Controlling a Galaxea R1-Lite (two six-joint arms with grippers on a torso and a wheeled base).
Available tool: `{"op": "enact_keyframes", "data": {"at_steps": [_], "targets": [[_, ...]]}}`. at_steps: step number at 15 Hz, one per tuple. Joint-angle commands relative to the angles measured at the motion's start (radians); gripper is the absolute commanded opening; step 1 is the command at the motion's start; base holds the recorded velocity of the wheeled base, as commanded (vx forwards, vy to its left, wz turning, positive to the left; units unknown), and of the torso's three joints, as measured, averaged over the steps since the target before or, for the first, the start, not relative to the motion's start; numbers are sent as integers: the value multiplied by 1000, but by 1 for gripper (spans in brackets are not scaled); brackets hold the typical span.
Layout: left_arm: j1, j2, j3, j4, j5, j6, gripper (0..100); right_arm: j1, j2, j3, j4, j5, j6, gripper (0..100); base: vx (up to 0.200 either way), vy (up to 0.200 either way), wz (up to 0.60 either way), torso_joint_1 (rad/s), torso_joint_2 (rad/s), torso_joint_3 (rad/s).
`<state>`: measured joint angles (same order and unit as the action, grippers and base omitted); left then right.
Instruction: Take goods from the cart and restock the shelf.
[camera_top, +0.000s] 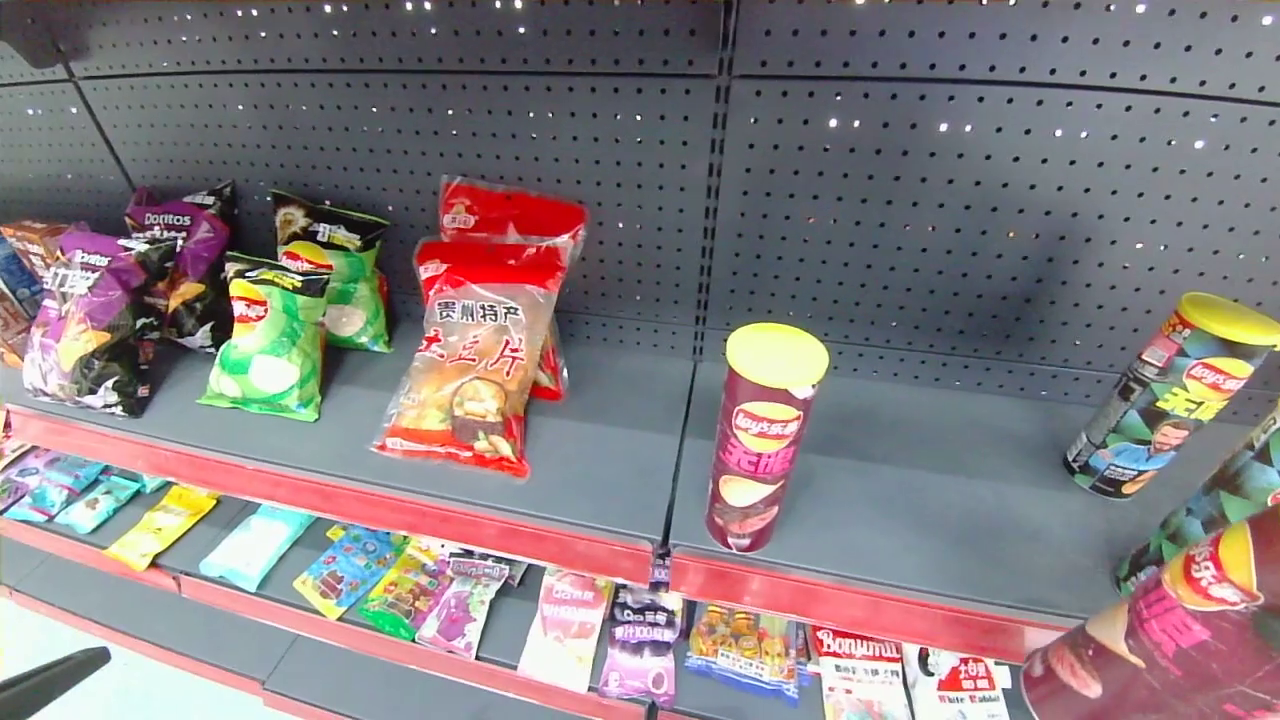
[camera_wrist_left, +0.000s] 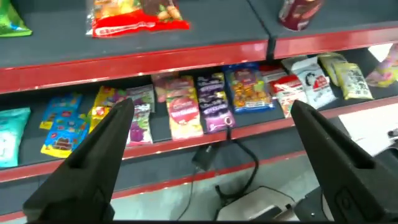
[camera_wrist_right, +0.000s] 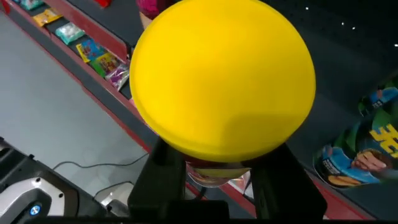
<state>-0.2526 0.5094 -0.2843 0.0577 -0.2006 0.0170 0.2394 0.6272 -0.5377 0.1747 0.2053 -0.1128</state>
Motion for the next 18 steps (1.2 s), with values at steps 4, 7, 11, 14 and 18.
{"op": "enact_keyframes", "data": {"at_steps": [4,7,11,14,18], "targets": [[1,-203,86,59,96,26,100,8,281,-67,-202,29,-2,0,0,0,0,0,0,0],[1,-377,103,212,116,26,100,69,491,-146,-357,31,-4,0,0,0,0,0,0,0],[1,-410,117,231,130,17,100,94,664,-266,-360,31,-10,0,0,0,0,0,0,0],[41,-387,77,234,178,-45,100,100,848,-438,-362,19,-11,0,0,0,0,0,0,0],[50,-408,129,228,179,-57,100,100,970,-542,-362,20,-11,0,0,0,0,0,0,0]]}}
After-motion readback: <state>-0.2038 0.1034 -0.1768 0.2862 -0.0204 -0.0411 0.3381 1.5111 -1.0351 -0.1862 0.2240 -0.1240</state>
